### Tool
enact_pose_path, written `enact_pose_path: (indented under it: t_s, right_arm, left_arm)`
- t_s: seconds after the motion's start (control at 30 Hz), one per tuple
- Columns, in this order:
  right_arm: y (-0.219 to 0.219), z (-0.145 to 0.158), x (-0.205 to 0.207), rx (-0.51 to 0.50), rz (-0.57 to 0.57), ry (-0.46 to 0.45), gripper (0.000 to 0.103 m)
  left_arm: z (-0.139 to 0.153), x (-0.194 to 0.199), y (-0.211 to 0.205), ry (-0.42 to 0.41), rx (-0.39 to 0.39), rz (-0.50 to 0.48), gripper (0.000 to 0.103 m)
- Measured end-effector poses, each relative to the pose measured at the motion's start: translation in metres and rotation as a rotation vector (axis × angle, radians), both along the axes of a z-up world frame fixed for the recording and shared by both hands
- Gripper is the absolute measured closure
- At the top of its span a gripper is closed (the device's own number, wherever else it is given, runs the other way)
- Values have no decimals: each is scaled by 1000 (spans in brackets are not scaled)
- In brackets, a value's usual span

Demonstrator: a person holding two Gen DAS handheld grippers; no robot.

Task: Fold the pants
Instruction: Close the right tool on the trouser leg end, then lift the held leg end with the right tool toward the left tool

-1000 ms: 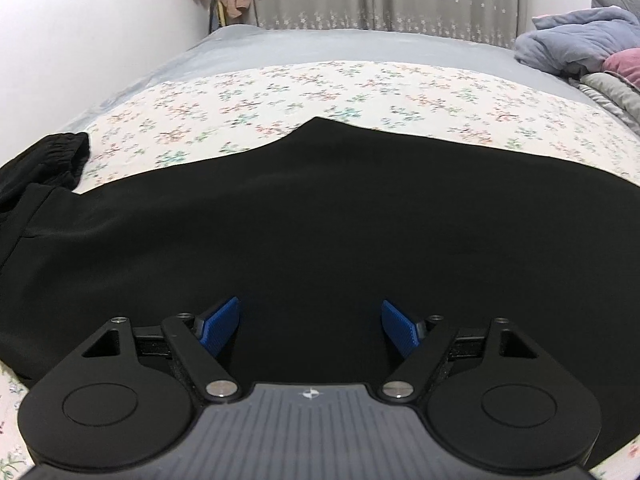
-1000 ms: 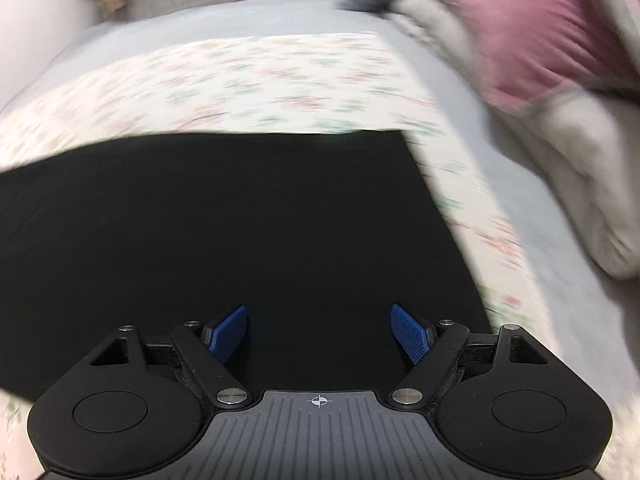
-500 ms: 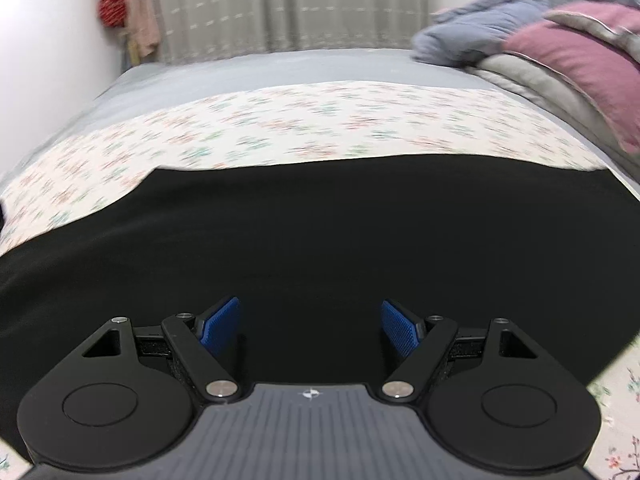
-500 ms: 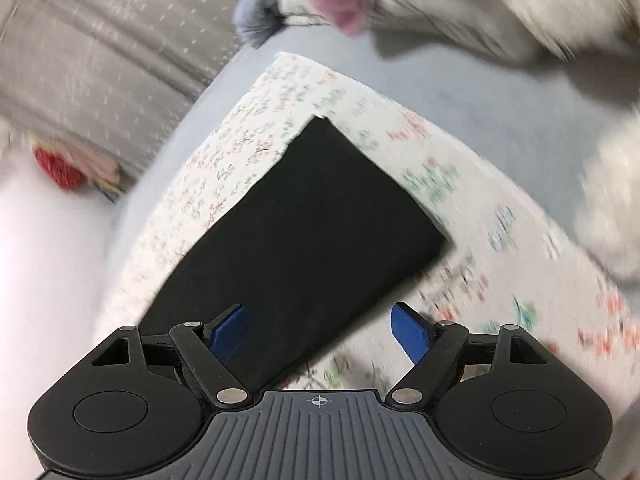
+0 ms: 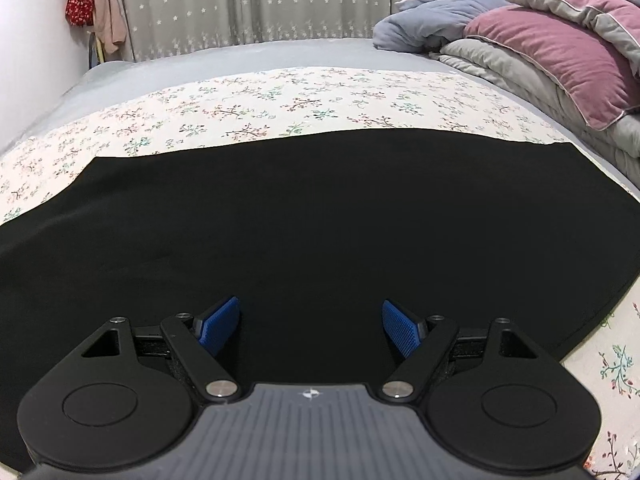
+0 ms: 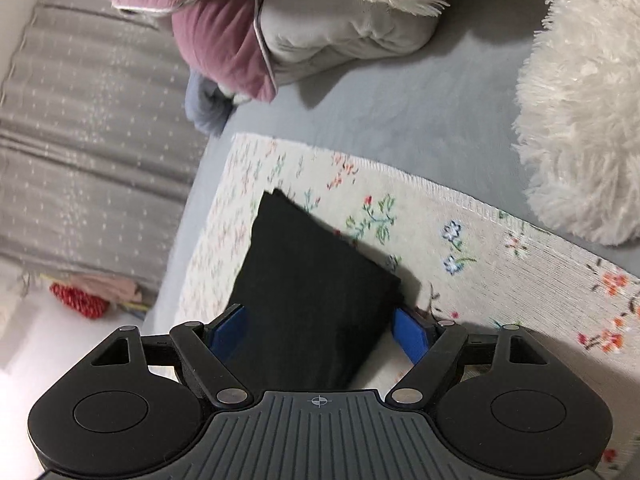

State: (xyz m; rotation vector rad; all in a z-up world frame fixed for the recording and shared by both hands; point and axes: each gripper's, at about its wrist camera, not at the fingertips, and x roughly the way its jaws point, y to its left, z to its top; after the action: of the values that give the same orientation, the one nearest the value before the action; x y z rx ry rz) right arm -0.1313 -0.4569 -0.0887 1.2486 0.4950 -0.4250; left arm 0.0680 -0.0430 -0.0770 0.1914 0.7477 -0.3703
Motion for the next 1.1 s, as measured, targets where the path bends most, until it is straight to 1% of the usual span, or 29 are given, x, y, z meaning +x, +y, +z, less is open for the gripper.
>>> enact_pose_path:
  t_s: [0.13,0.23,0.27,0.33,0.37,0.4,0.43,0.47,0.5,0.53,0.6,0.63,0.7,0.77,0.83,0.87,0.9,0.97,1.03,1.1]
  right_arm:
    - [2,-1,5,-21,-22,-3,23]
    - [4,-4,4,-20,-59,-24,24]
    - [6,-5,1,-10,-88,-41,28]
    - [11,-9,-9,39,-129,-104,29]
    - [14,-12,-11,60,-128,-130,29]
    - [17,-13,-10,60,-121,-128,32]
    - [21,-13,-6,41,-104,-98,35]
    - [26,-13,-3,7,-80,-61,44]
    - [33,-11,-2,-30,-72,-29,48]
    - [38,-11,-3,-37,-77,-27,48]
    - [42,-13,-8,7,-96,-66,48]
    - [41,-15,-7,12,-101,-78,48]
    - [39,-18,-1,-3,-109,-80,49]
    - [38,-17,7,-39,-113,-75,50]
    - [39,-18,15,-68,-121,-65,58]
    - [38,-19,18,-78,-124,-58,70]
    - [37,-22,21,-80,-133,-42,86]
    - [33,-28,20,-44,-165,-32,97]
    - [33,-26,17,-29,-187,-42,97]
    - [40,-15,19,-86,-186,-55,97]
  left_arm:
    - [0,-11,-6,-12,10,-3,14]
    - [0,-12,-11,-10,8,-2,14]
    - [-1,-11,-12,-9,7,-1,14]
    - [-1,-10,-15,-10,7,0,14]
    - [-2,-10,-16,-12,8,0,14]
    - [-2,-10,-16,-13,10,-1,14]
    - [-1,-11,-16,-14,11,-2,14]
    - [-1,-12,-15,-14,12,-3,14]
    - [-1,-12,-15,-14,12,-4,14]
    - [-1,-12,-15,-13,11,-4,14]
    - [-1,-13,-15,-12,11,-5,14]
    - [-1,-12,-17,-11,10,-5,14]
    - [-1,-12,-18,-11,9,-7,14]
    - [-1,-11,-19,-14,9,-9,14]
    - [-2,-11,-20,-18,11,-11,13]
    - [-2,-11,-20,-18,12,-12,13]
    - [-1,-11,-19,-18,11,-13,13]
    - [-1,-10,-19,-14,9,-13,13]
    - [-1,-9,-18,-10,5,-8,13]
    - [0,-8,-17,-8,2,-4,13]
